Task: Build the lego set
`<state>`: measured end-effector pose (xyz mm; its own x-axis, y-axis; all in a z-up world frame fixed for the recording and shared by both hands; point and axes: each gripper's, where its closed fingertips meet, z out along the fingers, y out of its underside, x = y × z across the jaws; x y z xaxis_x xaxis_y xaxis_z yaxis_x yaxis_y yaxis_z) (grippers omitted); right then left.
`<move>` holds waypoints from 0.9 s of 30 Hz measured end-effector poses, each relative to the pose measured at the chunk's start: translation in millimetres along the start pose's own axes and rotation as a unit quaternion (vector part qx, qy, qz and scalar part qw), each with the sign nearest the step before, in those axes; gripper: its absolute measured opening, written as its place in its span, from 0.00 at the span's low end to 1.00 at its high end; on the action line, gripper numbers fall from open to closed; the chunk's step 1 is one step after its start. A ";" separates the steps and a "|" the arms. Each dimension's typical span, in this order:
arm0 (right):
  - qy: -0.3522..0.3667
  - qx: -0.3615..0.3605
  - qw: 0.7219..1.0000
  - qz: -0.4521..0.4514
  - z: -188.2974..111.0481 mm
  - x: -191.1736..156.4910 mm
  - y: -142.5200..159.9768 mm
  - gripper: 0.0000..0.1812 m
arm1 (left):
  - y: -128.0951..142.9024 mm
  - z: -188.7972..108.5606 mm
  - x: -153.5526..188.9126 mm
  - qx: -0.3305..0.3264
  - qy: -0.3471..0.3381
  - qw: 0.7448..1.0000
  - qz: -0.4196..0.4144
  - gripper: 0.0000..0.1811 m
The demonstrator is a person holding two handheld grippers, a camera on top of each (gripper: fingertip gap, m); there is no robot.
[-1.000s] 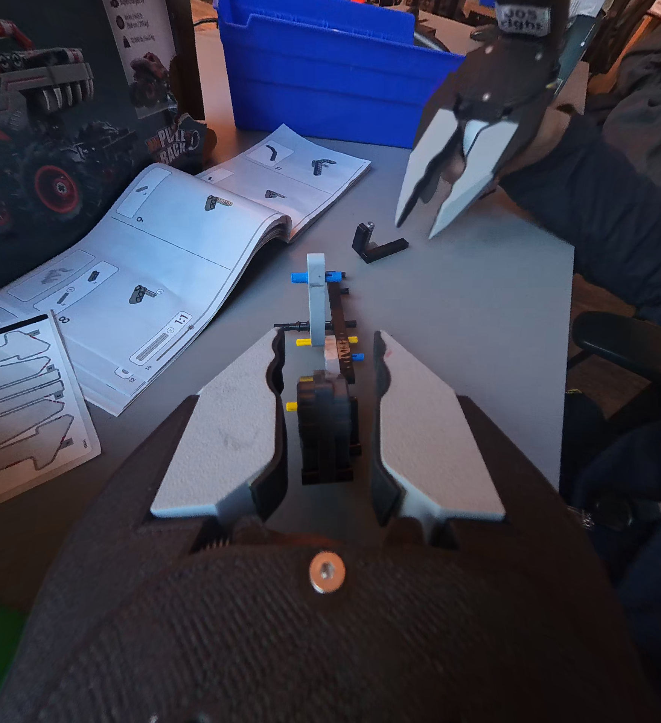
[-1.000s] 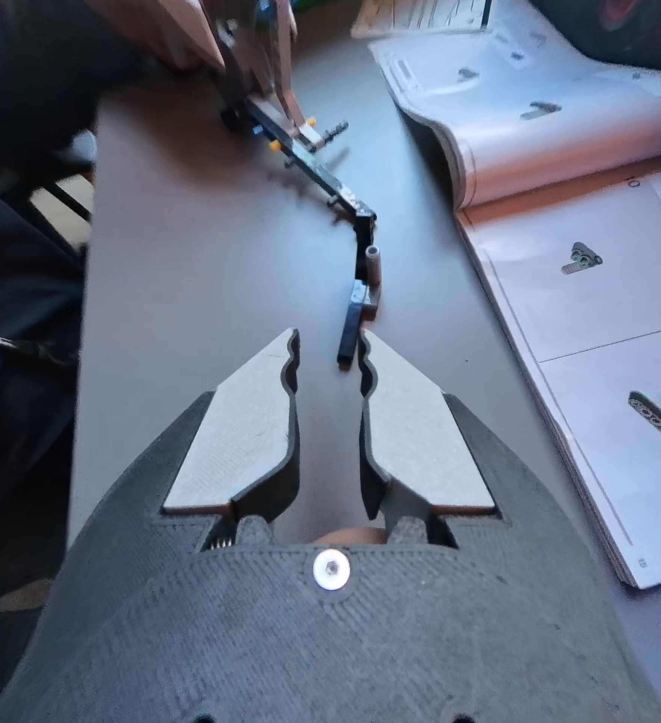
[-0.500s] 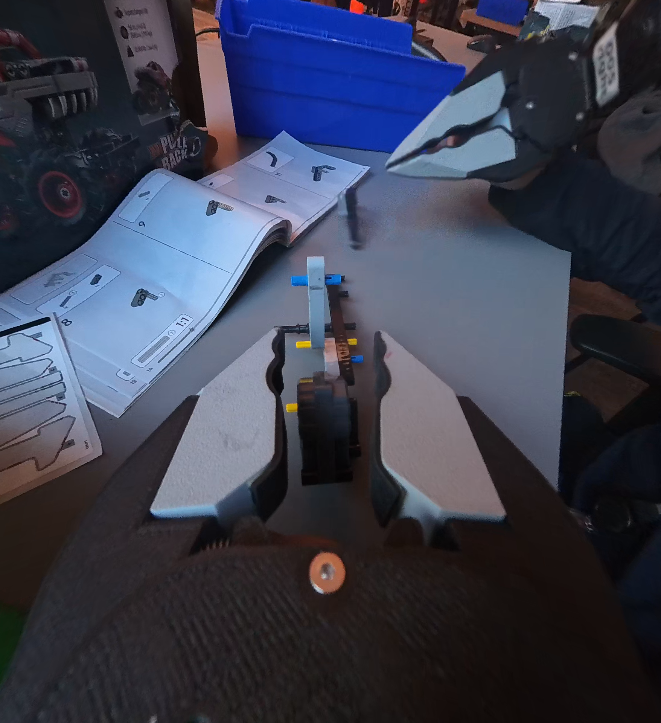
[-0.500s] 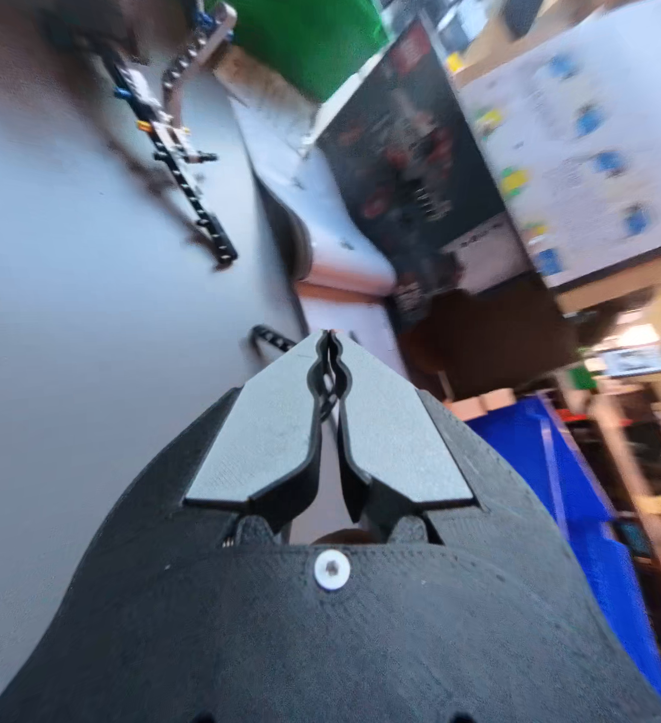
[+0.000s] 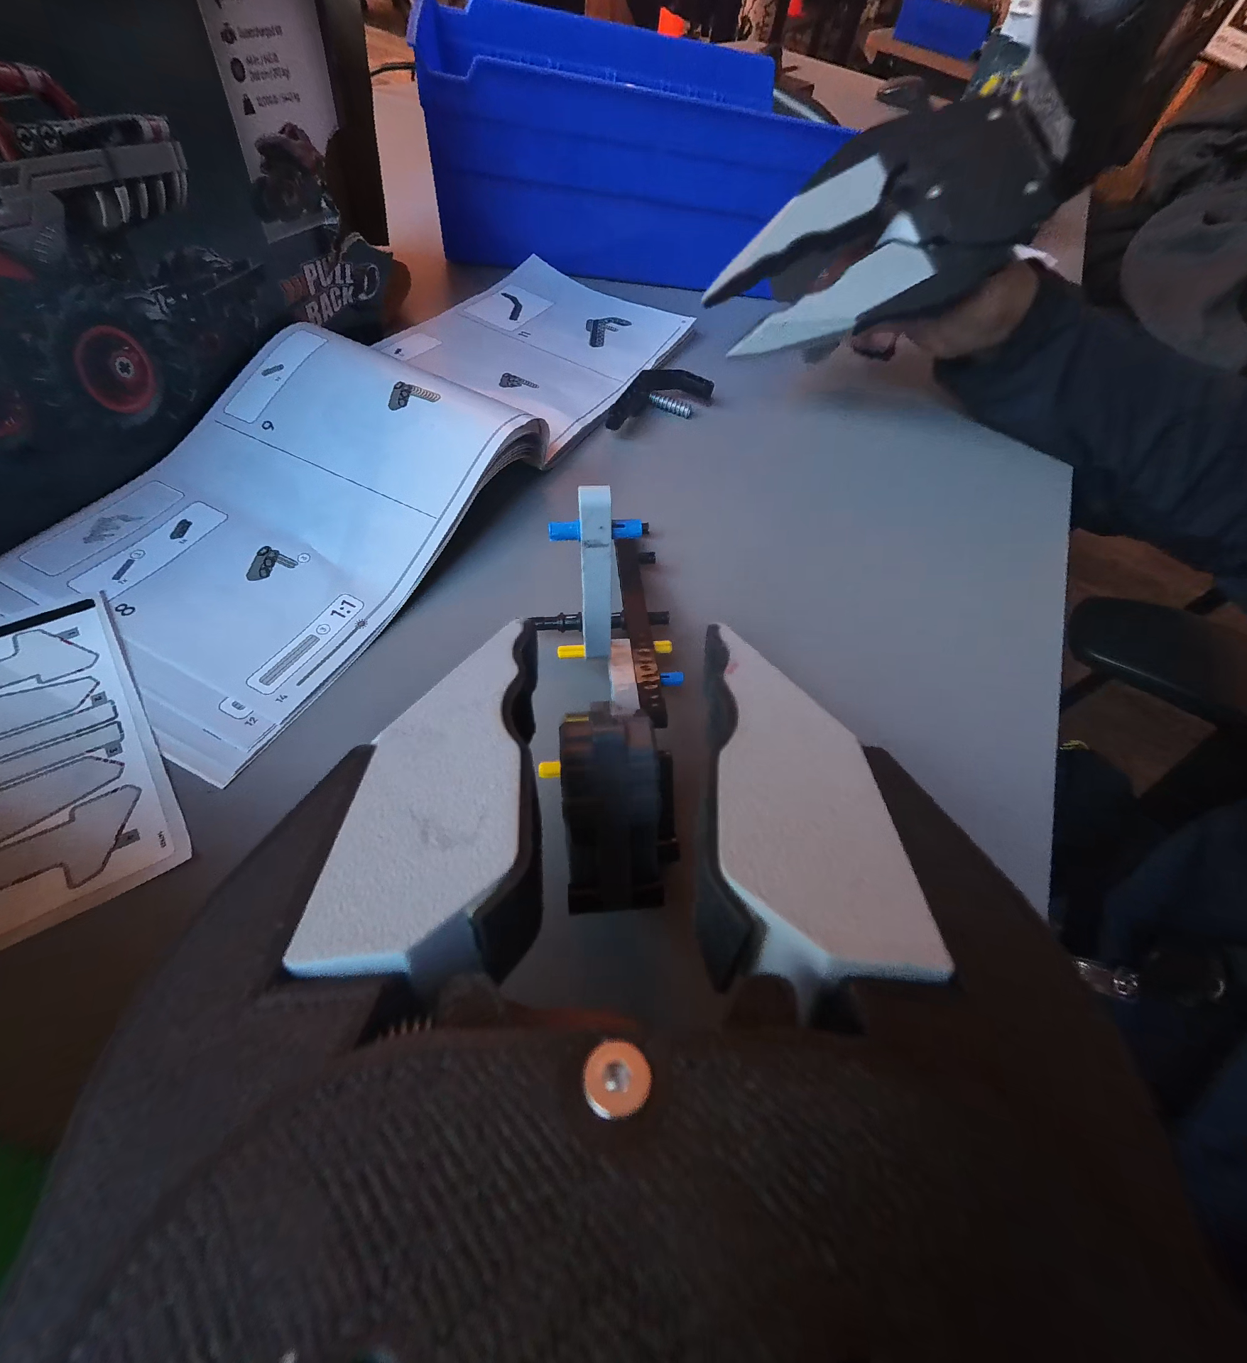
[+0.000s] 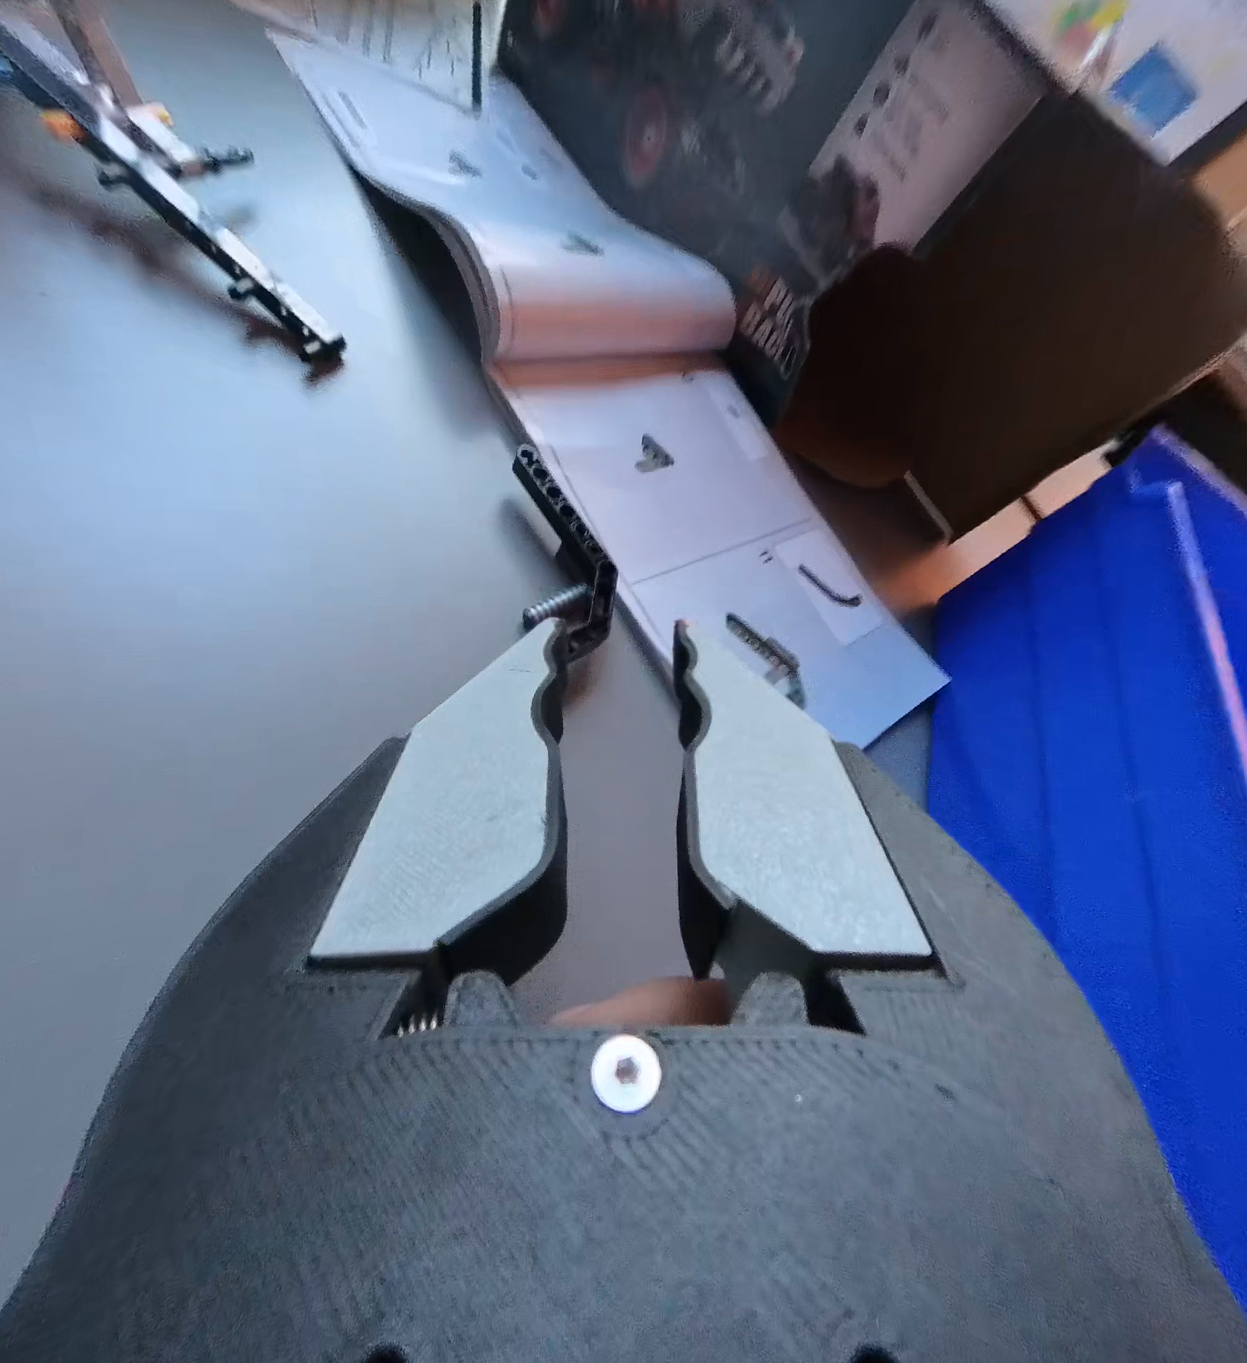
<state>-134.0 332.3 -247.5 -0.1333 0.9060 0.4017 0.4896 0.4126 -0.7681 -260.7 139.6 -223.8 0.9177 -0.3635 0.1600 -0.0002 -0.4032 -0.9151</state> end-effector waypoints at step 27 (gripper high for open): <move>-0.024 -0.077 0.996 0.032 26.3 -13.5 15.6 0.12 | 1.9 4.0 9.1 -0.010 0.031 0.999 -0.013 0.24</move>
<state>-147.2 329.1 -278.1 -0.1374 0.9350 0.3269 0.6248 0.3379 -0.7039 -250.7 138.9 -225.6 0.8908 -0.4046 0.2068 0.0148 -0.4290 -0.9032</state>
